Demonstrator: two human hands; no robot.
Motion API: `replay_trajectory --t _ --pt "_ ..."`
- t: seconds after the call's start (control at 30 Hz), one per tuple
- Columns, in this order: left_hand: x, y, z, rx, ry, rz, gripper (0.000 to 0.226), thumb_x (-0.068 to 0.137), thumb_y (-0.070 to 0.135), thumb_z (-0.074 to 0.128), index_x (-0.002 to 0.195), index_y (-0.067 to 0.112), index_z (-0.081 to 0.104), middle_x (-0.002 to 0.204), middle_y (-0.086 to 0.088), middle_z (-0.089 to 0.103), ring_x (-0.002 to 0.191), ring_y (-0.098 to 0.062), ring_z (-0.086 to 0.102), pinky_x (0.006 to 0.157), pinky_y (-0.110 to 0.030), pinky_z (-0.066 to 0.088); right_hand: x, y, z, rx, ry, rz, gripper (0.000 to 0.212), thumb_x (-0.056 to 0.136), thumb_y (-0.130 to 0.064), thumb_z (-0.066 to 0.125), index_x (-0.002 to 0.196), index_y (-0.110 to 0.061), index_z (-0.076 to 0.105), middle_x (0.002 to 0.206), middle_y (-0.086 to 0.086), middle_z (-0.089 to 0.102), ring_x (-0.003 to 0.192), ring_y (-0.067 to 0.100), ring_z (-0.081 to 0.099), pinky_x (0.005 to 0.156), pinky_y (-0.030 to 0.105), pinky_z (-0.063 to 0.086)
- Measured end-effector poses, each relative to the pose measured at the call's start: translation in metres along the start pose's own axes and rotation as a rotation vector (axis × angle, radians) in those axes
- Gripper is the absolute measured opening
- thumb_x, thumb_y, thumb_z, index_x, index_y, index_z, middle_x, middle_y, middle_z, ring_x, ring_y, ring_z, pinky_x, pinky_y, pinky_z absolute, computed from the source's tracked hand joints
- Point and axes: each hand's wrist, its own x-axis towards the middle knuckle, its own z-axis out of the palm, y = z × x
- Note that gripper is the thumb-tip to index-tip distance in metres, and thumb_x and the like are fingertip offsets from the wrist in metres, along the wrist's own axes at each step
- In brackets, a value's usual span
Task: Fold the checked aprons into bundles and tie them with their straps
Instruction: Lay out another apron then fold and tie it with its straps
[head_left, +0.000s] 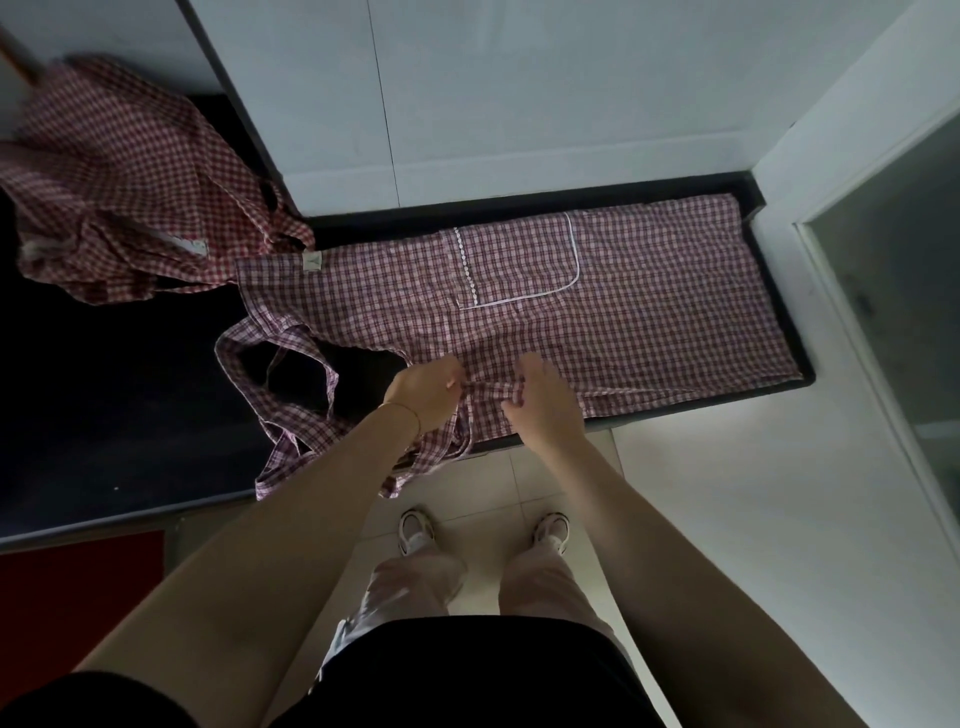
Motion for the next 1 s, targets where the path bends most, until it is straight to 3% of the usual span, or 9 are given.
replay_trajectory --t 0.1,0.17,0.3,0.4,0.5,0.57,0.67,0.87,1.0 --pt "-0.002 0.003 0.002 -0.047 -0.015 -0.031 0.013 0.096 0.037 0.052 0.102 0.025 0.052 0.096 0.000 0.066 0.083 -0.019 0.061 0.072 -0.032 0.052 0.009 0.006 -0.004 -0.101 0.042 -0.031 0.009 0.099 -0.020 0.053 0.104 -0.016 0.059 0.097 0.000 0.060 0.073 0.013 0.058 0.060 0.026 0.049" --pt "-0.006 0.004 0.005 -0.076 -0.006 -0.031 0.027 0.086 0.045 0.066 0.103 0.027 0.056 0.096 0.006 0.065 0.086 -0.016 0.061 0.076 -0.033 0.054 0.016 0.008 -0.010 -0.107 0.004 0.003 0.016 0.102 -0.022 0.047 0.090 -0.018 0.058 0.078 -0.004 0.059 0.065 0.012 0.054 0.053 0.025 0.041" --pt "-0.011 0.000 0.012 -0.137 0.064 -0.061 0.025 0.085 0.013 0.063 0.105 0.029 0.063 0.111 0.007 0.067 0.101 -0.017 0.062 0.084 -0.032 0.054 0.028 0.008 -0.016 -0.007 0.049 0.003 0.013 0.099 -0.018 0.049 0.092 -0.014 0.058 0.075 -0.002 0.059 0.066 0.016 0.057 0.058 0.032 0.050" --pt "-0.013 -0.002 0.013 -0.212 0.124 -0.086 0.015 0.090 0.017 0.063 0.103 0.024 0.064 0.110 0.007 0.068 0.102 -0.017 0.062 0.086 -0.029 0.051 0.030 0.009 -0.017 0.028 0.022 -0.017 0.009 0.099 -0.017 0.051 0.094 -0.013 0.057 0.074 -0.001 0.057 0.065 0.016 0.056 0.054 0.030 0.044" --pt "-0.022 0.007 0.014 -0.189 0.054 -0.059 0.049 0.080 0.039 0.078 0.119 0.021 0.056 0.110 0.010 0.061 0.099 -0.016 0.060 0.084 -0.031 0.051 0.033 0.010 -0.018 0.086 -0.007 -0.030 0.013 0.100 -0.025 0.054 0.097 -0.013 0.055 0.076 -0.001 0.058 0.064 0.014 0.055 0.053 0.029 0.040" --pt "-0.027 0.015 0.022 -0.063 0.069 -0.065 0.062 0.078 0.031 0.079 0.130 0.018 0.049 0.116 0.004 0.060 0.102 -0.022 0.059 0.085 -0.037 0.053 0.033 0.009 -0.019 0.141 -0.034 -0.031 0.019 0.099 -0.030 0.057 0.100 -0.013 0.052 0.076 -0.002 0.058 0.061 0.012 0.055 0.050 0.027 0.038" --pt "-0.031 0.024 0.034 0.069 0.128 -0.100 0.042 0.086 0.011 0.062 0.126 0.016 0.051 0.113 -0.005 0.062 0.103 -0.028 0.059 0.083 -0.039 0.052 0.027 0.009 -0.020 0.212 -0.105 -0.012 0.021 0.098 -0.028 0.060 0.101 -0.012 0.046 0.077 0.000 0.058 0.060 0.013 0.057 0.049 0.027 0.039" --pt "-0.024 0.053 0.026 0.240 0.133 -0.132 0.046 0.089 0.049 0.064 0.120 0.016 0.055 0.117 0.000 0.059 0.103 -0.023 0.060 0.083 -0.033 0.048 0.019 0.016 -0.020 0.141 -0.438 -0.090 0.030 0.095 -0.020 0.052 0.070 -0.007 0.063 0.062 0.005 0.055 0.052 0.015 0.046 0.051 0.030 0.035" --pt "-0.023 0.055 0.018 0.137 0.125 -0.197 0.022 0.093 0.029 0.056 0.107 0.015 0.065 0.115 -0.004 0.064 0.101 -0.026 0.062 0.081 -0.036 0.052 0.005 0.007 -0.001 0.177 -0.506 -0.067 0.034 0.090 -0.012 0.057 0.056 -0.011 0.055 0.051 -0.003 0.052 0.049 0.007 0.047 0.052 0.020 0.040"
